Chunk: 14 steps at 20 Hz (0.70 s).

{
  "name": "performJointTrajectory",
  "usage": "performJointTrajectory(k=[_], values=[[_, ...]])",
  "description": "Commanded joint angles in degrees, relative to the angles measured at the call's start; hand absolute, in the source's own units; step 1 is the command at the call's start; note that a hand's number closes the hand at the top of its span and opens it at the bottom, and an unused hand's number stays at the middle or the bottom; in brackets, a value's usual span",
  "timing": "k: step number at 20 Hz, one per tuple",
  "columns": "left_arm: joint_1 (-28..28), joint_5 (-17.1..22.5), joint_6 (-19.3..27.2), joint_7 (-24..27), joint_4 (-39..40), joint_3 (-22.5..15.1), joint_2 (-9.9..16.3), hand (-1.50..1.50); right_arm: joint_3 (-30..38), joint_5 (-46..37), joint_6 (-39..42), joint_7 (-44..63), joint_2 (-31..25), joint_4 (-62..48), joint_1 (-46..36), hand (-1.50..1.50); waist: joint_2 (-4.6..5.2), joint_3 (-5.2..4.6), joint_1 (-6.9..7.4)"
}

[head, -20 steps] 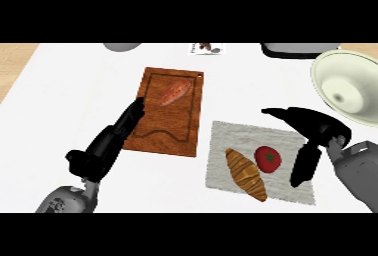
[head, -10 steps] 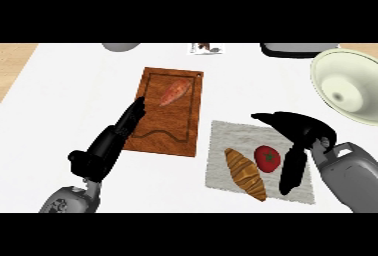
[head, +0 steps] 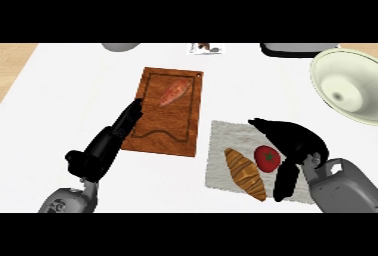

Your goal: Pick the tomato from the placemat and place it in the bowl

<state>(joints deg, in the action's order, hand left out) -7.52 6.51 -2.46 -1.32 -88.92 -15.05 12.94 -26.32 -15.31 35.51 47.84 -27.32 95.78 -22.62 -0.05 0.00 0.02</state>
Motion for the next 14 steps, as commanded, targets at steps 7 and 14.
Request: performJointTrajectory(k=[7,14], values=[[-1.50,-3.52,-0.31,-0.61,2.14,0.69,-4.40,0.00,1.13,-15.20,-2.80,-6.09,1.51,-0.50,4.20,-1.50,0.05,0.00,-0.14],[1.41,-4.32,-2.94,-2.84,-3.50,2.34,-3.36,0.00,1.73,-22.02,-4.58,-9.80,6.08,-7.41,6.52,-1.50,0.05,0.01,0.14]])
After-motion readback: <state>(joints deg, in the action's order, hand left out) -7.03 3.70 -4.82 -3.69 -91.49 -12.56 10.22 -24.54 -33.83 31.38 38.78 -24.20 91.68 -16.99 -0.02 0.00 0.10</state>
